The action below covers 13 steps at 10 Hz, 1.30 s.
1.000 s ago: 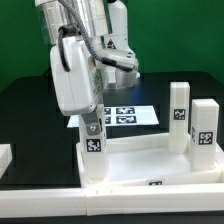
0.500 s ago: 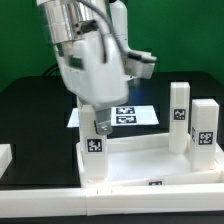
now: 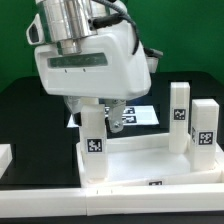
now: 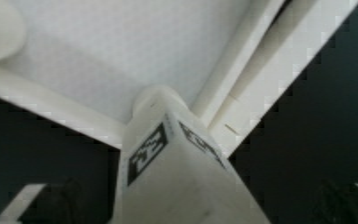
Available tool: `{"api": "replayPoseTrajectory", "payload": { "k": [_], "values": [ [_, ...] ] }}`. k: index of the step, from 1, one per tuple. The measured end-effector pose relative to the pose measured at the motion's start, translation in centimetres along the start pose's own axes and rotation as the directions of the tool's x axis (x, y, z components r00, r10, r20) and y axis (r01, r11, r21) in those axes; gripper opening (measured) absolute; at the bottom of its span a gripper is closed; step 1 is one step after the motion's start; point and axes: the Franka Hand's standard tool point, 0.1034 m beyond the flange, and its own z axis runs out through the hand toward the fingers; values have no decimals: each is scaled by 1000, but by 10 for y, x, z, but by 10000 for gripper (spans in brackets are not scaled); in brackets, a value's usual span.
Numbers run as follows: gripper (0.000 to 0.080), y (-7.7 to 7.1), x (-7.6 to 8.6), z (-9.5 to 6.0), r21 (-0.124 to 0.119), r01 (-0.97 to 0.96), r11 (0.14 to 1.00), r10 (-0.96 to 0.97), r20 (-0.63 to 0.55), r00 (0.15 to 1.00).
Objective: Assemble desk
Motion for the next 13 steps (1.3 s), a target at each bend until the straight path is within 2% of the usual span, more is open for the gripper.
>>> {"api": "replayPoseTrajectory", "payload": {
  "k": [1, 3, 4, 5, 6, 8, 9, 10, 11, 12, 13],
  "values": [
    [648, -2, -2, -1, 1, 132, 991, -132, 13, 991],
    [631, -1, -2, -2, -5, 126, 992, -126, 12, 992],
    [504, -1, -2, -2, -6, 127, 992, -127, 12, 992],
    [322, -1, -2, -2, -6, 125, 992, -125, 12, 992],
    [296, 4, 0, -2, -13, 20, 1000, -20, 10, 1000],
    [295, 3, 0, -1, -27, -219, 975, 219, 0, 976],
    [295, 2, -1, 0, -31, -419, 908, 419, -3, 908],
    [293, 3, 1, 0, -20, -621, 783, 621, 3, 783],
    [293, 4, 3, 1, -3, -788, 616, 787, 22, 616],
    [293, 5, 4, 0, 4, -833, 554, 832, 34, 554],
    [293, 4, 3, 1, 2, -841, 541, 841, 35, 540]
  ]
}}
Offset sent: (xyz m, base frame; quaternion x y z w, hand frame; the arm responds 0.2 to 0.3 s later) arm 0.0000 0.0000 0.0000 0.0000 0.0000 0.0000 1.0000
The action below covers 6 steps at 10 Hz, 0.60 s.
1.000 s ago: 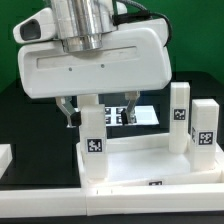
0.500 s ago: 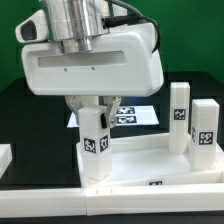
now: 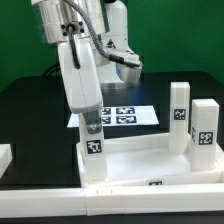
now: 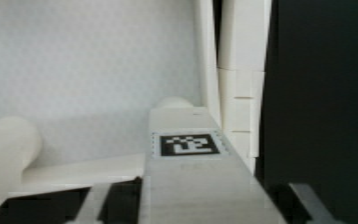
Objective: Assemble desk
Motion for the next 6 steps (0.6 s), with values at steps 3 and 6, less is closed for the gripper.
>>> {"api": "replayPoseTrajectory", "payload": {
  "k": [3, 6],
  "values": [
    [293, 0, 0, 0, 0, 52, 999, -52, -1, 999],
    [589, -2, -10, -8, 7, 526, 851, -526, 9, 851]
  ]
}}
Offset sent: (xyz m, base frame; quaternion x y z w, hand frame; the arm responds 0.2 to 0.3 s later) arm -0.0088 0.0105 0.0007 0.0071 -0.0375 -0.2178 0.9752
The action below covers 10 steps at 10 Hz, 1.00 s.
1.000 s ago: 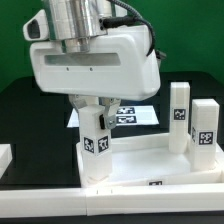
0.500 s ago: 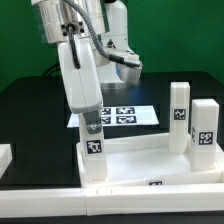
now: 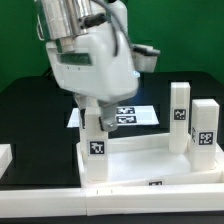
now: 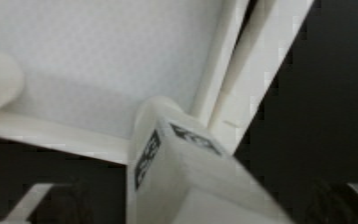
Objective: Assemble desk
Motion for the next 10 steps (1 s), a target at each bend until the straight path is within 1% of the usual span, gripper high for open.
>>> {"api": "replayPoseTrajectory", "payload": {
  "k": [1, 3, 4, 5, 6, 7, 8, 9, 10],
  "values": [
    [637, 1, -1, -1, -5, 159, 987, -159, 13, 987],
    [646, 3, 1, 0, -6, 251, 968, -251, 9, 968],
    [646, 3, 1, 0, -23, 378, 926, -378, 4, 926],
    [648, 2, 1, 1, -59, 587, 807, -588, 3, 809],
    [648, 4, 1, 5, -78, 765, 640, -765, 38, 643],
    [648, 5, 3, 7, -85, 812, 577, -811, 56, 582],
    [620, 5, 3, 7, -88, 791, 606, -790, 51, 611],
    [620, 5, 4, 7, -90, 782, 616, -782, 51, 622],
    [442, 6, 4, 7, -90, 770, 631, -770, 49, 636]
  ]
}}
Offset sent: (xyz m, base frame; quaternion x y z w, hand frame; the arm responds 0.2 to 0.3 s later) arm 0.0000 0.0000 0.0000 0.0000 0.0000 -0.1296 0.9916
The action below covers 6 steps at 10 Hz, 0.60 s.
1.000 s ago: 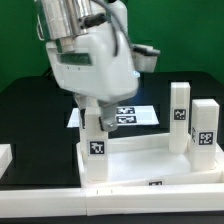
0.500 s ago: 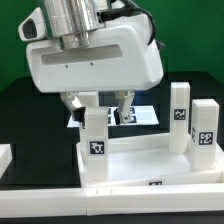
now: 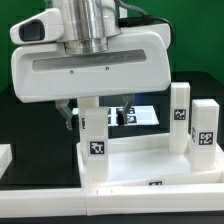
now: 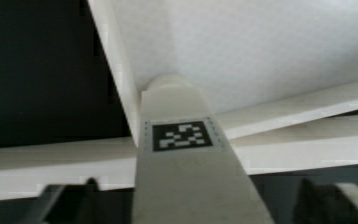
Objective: Assemble desk
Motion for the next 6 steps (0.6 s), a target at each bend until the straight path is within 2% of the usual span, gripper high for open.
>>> {"api": "replayPoseTrajectory", "payload": {
  "k": [1, 2, 3, 5, 6],
  "values": [
    [289, 0, 0, 0, -1, -96, 995, 96, 0, 995],
    [289, 2, 1, -1, -4, -205, 979, 204, -6, 979],
    [289, 2, 2, -1, -9, -379, 925, 379, -16, 925],
    [289, 4, 2, 1, 15, -775, 632, 775, -9, 632],
    [289, 8, 2, 1, 31, -841, 541, 841, 1, 541]
  ]
}}
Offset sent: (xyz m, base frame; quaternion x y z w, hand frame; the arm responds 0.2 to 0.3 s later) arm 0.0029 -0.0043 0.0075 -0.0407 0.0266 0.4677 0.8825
